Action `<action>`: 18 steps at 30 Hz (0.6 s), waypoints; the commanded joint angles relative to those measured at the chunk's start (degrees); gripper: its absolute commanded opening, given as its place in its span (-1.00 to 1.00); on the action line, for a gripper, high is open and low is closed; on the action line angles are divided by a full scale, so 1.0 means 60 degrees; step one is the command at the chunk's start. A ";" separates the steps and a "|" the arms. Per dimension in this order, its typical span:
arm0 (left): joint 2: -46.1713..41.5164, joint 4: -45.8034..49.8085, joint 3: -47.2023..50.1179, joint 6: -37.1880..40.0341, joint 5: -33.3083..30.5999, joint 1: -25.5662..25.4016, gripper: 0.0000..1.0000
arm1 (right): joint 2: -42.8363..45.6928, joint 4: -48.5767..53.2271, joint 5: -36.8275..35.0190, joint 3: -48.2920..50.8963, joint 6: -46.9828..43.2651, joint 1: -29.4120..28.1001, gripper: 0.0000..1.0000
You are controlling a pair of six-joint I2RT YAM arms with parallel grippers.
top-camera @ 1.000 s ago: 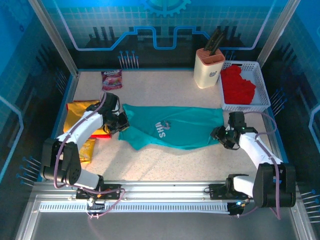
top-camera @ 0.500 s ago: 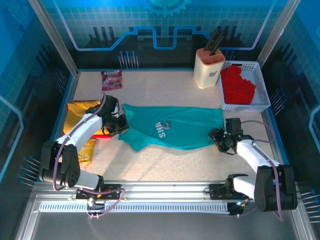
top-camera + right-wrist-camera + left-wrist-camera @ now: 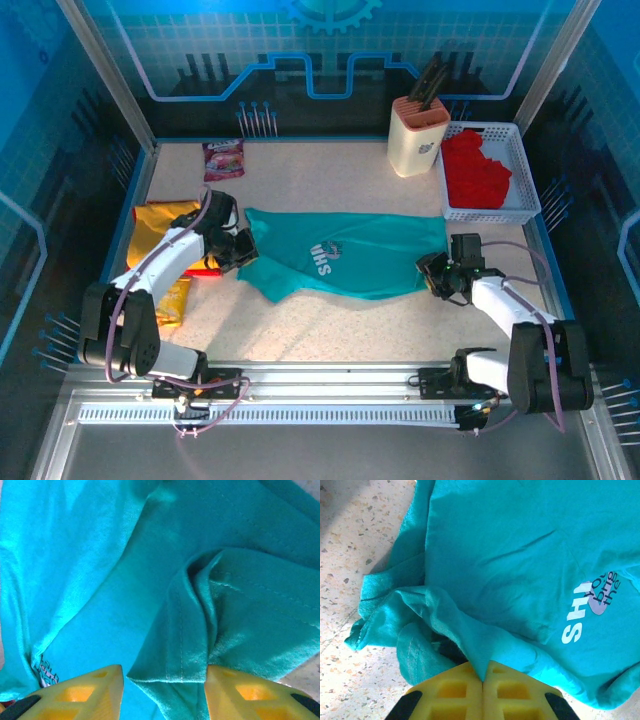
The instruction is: Fold and stack the t-shirts
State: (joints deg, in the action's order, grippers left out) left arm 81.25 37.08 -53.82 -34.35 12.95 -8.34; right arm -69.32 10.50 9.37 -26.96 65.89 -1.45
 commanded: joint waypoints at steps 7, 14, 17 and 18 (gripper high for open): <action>-0.0344 0.0039 0.0181 0.0128 0.0164 0.0086 -1.00 | 0.0030 -0.0315 -0.0297 0.0136 0.0392 0.0129 -0.11; -0.0329 0.0001 0.0225 0.0129 0.0194 0.0087 -1.00 | 0.0238 -0.0315 -0.0221 0.0125 0.0103 0.0717 -0.13; -0.0315 -0.0006 0.0217 0.0172 0.0163 0.0087 -1.00 | 0.0123 -0.0278 -0.0051 -0.0076 -0.0059 0.0878 -0.14; -0.0324 -0.0006 0.0212 0.0174 0.0151 0.0084 -1.00 | 0.0098 -0.0232 0.0011 -0.0145 -0.0107 0.0926 -0.14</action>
State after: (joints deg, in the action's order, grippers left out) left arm 80.44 36.97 -53.28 -34.33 12.95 -8.34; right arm -68.58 8.93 9.02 -26.20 66.63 2.92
